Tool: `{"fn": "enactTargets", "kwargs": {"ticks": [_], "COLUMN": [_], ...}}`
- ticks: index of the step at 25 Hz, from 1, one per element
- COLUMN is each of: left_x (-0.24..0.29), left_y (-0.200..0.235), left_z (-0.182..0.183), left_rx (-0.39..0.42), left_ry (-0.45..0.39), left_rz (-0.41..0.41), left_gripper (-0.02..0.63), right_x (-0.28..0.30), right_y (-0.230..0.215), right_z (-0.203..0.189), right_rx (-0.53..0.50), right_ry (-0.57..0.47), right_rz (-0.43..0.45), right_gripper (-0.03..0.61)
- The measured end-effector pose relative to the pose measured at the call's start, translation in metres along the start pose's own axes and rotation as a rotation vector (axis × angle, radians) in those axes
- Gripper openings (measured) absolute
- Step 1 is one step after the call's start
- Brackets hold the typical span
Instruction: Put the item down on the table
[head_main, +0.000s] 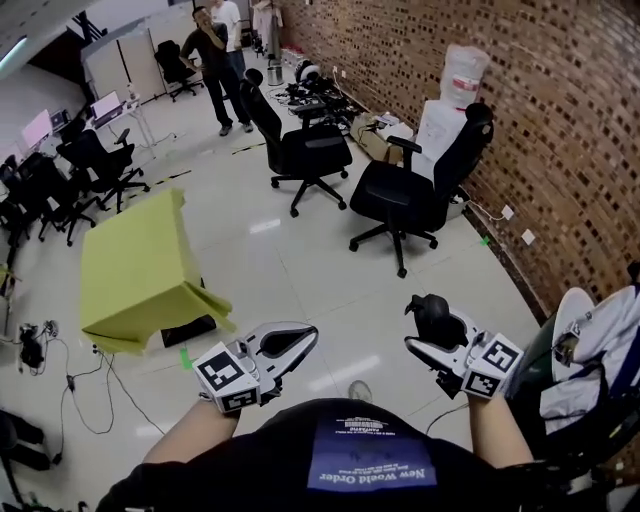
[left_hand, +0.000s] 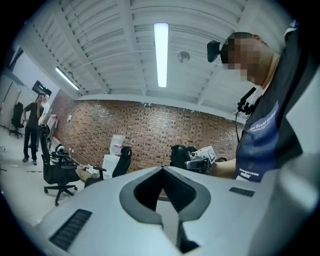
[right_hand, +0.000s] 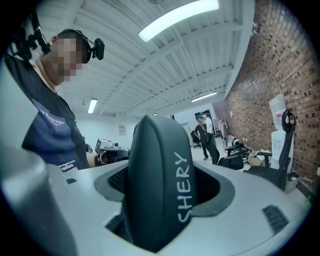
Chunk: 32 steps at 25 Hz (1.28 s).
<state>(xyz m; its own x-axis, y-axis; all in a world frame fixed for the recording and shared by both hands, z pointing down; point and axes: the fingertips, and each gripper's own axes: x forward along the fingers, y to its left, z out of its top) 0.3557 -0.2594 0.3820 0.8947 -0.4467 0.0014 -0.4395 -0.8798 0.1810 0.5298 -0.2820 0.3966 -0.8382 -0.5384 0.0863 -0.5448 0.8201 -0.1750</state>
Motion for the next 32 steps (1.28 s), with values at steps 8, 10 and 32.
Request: {"fn": "enactTargets", "kwargs": {"ticks": [8,10,32], "left_x": [0.071,0.087,-0.090], "left_y": [0.053,0.069,0.293], "left_z": [0.018,0.023,0.066], "left_rx": [-0.013,-0.001,0.009], "left_ry": [-0.063,-0.072,-0.173], "left_rz": [0.202,0.244,0.556], "left_gripper": [-0.006,-0.006,-0.006], "right_x": [0.025,0.039,0.377], "right_y": [-0.117,-0.145,-0.138], "right_z": [0.021,0.030,0.074], "right_rx": [-0.002,-0.018,-0.077], "right_ry": [0.043,0.046,0.109], "right_rz": [0.182,0.224,0.524], "right_gripper": [0.318,0.318,0.318]}}
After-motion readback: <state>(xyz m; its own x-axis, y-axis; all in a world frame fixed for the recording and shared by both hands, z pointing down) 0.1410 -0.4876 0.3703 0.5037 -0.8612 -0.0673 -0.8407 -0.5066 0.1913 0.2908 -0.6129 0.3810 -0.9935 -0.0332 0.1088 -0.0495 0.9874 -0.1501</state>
